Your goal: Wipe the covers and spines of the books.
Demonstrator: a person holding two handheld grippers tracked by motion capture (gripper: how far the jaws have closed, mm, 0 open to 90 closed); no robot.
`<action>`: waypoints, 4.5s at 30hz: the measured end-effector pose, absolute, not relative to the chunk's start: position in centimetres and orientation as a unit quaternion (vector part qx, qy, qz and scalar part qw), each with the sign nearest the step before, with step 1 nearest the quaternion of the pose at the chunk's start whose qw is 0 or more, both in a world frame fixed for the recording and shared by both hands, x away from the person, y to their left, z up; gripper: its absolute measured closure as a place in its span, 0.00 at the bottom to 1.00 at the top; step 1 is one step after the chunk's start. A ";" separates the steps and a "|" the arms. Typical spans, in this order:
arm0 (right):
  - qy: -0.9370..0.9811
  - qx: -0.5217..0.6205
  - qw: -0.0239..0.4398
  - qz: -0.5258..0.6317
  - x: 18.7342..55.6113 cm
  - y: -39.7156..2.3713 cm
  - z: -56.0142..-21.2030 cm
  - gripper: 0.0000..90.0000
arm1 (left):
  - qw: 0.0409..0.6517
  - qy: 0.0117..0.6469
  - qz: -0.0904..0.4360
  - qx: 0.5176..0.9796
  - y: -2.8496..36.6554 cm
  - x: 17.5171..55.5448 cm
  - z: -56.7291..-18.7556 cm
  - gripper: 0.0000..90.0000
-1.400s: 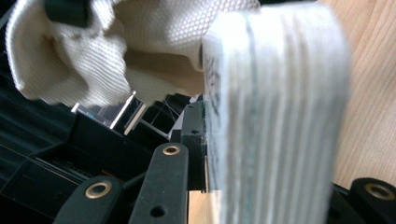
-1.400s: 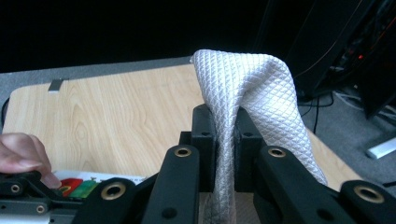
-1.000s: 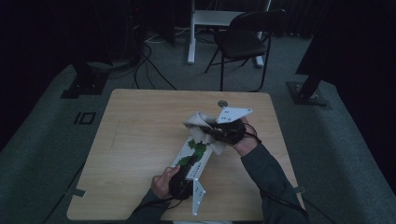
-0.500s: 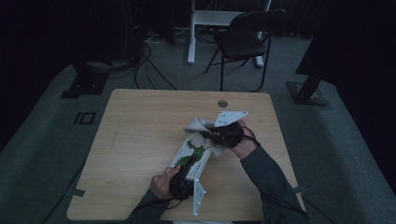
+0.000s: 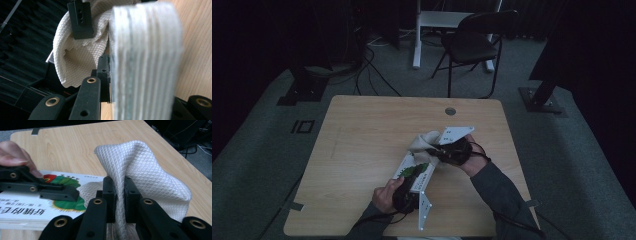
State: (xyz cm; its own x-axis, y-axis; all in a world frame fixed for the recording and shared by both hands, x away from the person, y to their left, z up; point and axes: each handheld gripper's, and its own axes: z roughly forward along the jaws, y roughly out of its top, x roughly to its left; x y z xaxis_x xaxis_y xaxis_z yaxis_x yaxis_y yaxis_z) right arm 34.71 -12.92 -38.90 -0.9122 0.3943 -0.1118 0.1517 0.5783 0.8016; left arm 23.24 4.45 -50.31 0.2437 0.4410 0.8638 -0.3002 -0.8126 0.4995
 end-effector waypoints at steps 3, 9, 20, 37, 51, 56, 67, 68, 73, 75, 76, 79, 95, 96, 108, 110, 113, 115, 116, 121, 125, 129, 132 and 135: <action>0.879 0.152 0.141 0.430 34.4 -12.9 -38.9 0.92 | 0.296 0.044 0.616 0.728 4.5 23.2 -50.3 0.86; 0.881 0.142 0.141 0.429 33.6 -12.9 -39.1 0.92 | 0.296 0.041 0.618 0.727 4.4 23.3 -50.4 0.86; 0.884 0.119 0.133 0.433 31.8 -13.2 -39.2 0.92 | 0.294 0.040 0.620 0.726 4.4 23.3 -50.5 0.86; 0.886 0.082 0.096 0.446 29.8 -13.0 -39.3 0.92 | 0.283 0.037 0.622 0.729 4.5 23.4 -50.5 0.86; 0.882 0.058 0.050 0.465 29.1 -12.7 -39.2 0.92 | 0.289 0.041 0.621 0.727 4.5 23.5 -50.6 0.86; 0.882 0.051 0.040 0.467 28.9 -12.5 -39.4 0.92 | 0.296 0.042 0.621 0.725 4.4 23.5 -50.7 0.86; 0.883 0.066 0.057 0.461 29.4 -12.8 -39.5 0.92 | 0.284 0.035 0.626 0.725 4.3 23.2 -50.6 0.86; 0.884 0.069 0.061 0.459 29.6 -12.9 -39.5 0.92 | 0.279 0.033 0.628 0.725 4.3 23.2 -50.5 0.86; 0.883 0.078 0.066 0.458 30.2 -13.1 -39.6 0.92 | 0.280 0.033 0.628 0.726 4.3 23.2 -50.5 0.86; 0.882 0.088 0.067 0.458 30.7 -13.3 -39.5 0.92 | 0.287 0.035 0.626 0.725 4.2 23.2 -50.6 0.86; 0.882 0.088 0.067 0.458 30.7 -13.3 -39.5 0.92 | 0.287 0.035 0.626 0.725 4.2 23.2 -50.6 0.86; 0.882 0.099 0.067 0.456 31.2 -13.4 -39.5 0.92 | 0.286 0.034 0.626 0.724 4.2 23.1 -50.7 0.86; 0.883 0.140 0.096 0.437 33.7 -14.3 -39.3 0.92 | 0.284 0.026 0.629 0.724 4.0 22.9 -50.7 0.86; 0.882 0.146 0.097 0.437 34.0 -14.6 -39.2 0.92 | 0.284 0.024 0.629 0.723 3.9 22.8 -50.8 0.86; 0.876 0.185 0.119 0.429 35.9 -15.7 -38.8 0.92 | 0.281 0.016 0.629 0.725 3.8 22.7 -50.9 0.86; 0.874 0.185 0.124 0.431 36.0 -15.7 -38.5 0.92 | 0.280 0.014 0.629 0.725 3.7 22.7 -50.9 0.86; 0.872 0.180 0.131 0.436 36.1 -15.5 -37.8 0.92 | 0.281 0.012 0.629 0.725 3.7 22.6 -50.9 0.86; 0.870 0.178 0.135 0.440 36.1 -15.3 -37.3 0.92 | 0.283 0.012 0.629 0.724 3.7 22.6 -50.9 0.86; 0.869 0.176 0.136 0.442 36.1 -15.2 -37.1 0.92 | 0.284 0.012 0.629 0.724 3.7 22.6 -50.9 0.86; 0.867 0.168 0.142 0.448 36.2 -14.7 -36.3 0.92 | 0.282 0.012 0.629 0.725 3.7 22.6 -50.9 0.86; 0.865 0.164 0.142 0.453 36.4 -14.1 -35.8 0.92 | 0.286 0.014 0.627 0.725 3.7 22.7 -50.9 0.86; 0.865 0.159 0.142 0.454 36.8 -13.4 -35.6 0.92 | 0.282 0.011 0.629 0.724 3.7 22.6 -50.9 0.86; 0.865 0.154 0.138 0.457 36.9 -12.6 -35.4 0.92 | 0.282 0.009 0.628 0.725 3.6 22.6 -50.9 0.86; 0.866 0.152 0.136 0.456 37.1 -12.2 -35.5 0.92 | 0.282 0.009 0.629 0.725 3.6 22.6 -50.9 0.86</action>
